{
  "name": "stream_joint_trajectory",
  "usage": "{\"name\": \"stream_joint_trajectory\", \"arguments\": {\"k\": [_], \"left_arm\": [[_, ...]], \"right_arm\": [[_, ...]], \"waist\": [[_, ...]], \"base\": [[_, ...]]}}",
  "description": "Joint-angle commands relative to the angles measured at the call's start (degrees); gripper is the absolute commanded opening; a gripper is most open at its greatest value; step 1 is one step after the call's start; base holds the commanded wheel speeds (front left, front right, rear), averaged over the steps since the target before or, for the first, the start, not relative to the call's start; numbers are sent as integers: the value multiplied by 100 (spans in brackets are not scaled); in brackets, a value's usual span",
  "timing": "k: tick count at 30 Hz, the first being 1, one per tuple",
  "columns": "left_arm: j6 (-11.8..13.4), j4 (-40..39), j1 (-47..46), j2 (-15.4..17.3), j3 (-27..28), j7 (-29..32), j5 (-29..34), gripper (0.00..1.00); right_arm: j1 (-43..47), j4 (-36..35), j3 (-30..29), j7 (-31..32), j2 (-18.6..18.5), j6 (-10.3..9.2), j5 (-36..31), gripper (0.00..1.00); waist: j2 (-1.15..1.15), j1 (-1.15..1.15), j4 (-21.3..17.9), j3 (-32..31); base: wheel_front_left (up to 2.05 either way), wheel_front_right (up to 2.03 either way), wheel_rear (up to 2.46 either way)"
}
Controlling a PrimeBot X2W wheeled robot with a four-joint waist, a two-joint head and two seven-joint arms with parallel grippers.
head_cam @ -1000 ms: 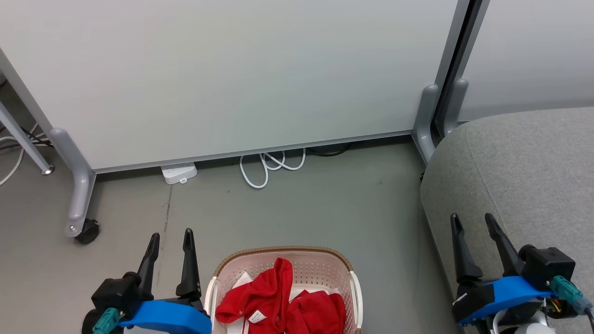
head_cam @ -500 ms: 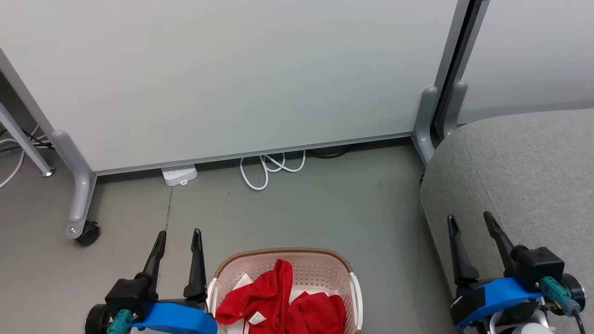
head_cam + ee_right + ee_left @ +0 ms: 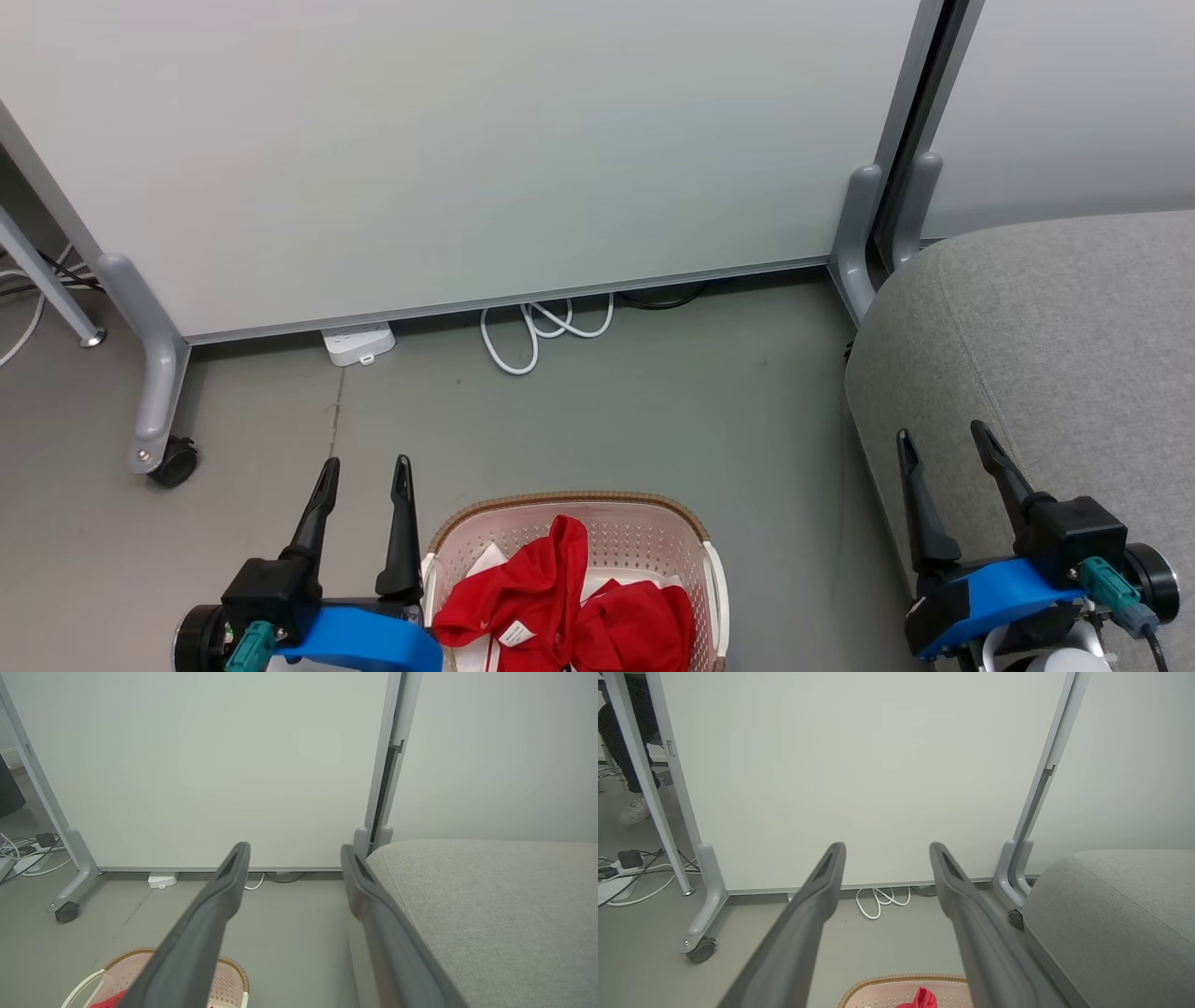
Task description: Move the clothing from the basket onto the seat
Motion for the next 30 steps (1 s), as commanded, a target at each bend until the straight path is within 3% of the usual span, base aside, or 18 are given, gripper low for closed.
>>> {"name": "stream_joint_trajectory", "arguments": {"k": [1, 14, 30], "left_arm": [[14, 2, -51, 33, 1, -20, -25, 100], [-29, 341, -101, 31, -34, -20, -10, 100], [-458, 2463, -1440, 80, -329, 47, 70, 100]], "right_arm": [[-21, 3, 0, -18, -22, -2, 7, 100], [-212, -118, 115, -56, -21, -2, 71, 100], [-1632, -315, 818, -279, -17, -2, 215, 100]], "waist": [[0, 0, -1, -1], [0, 0, -166, 290], [0, 0, -1069, 2268]], "base": [[0, 0, 0], [0, 0, 0], [0, 0, 0]]}}
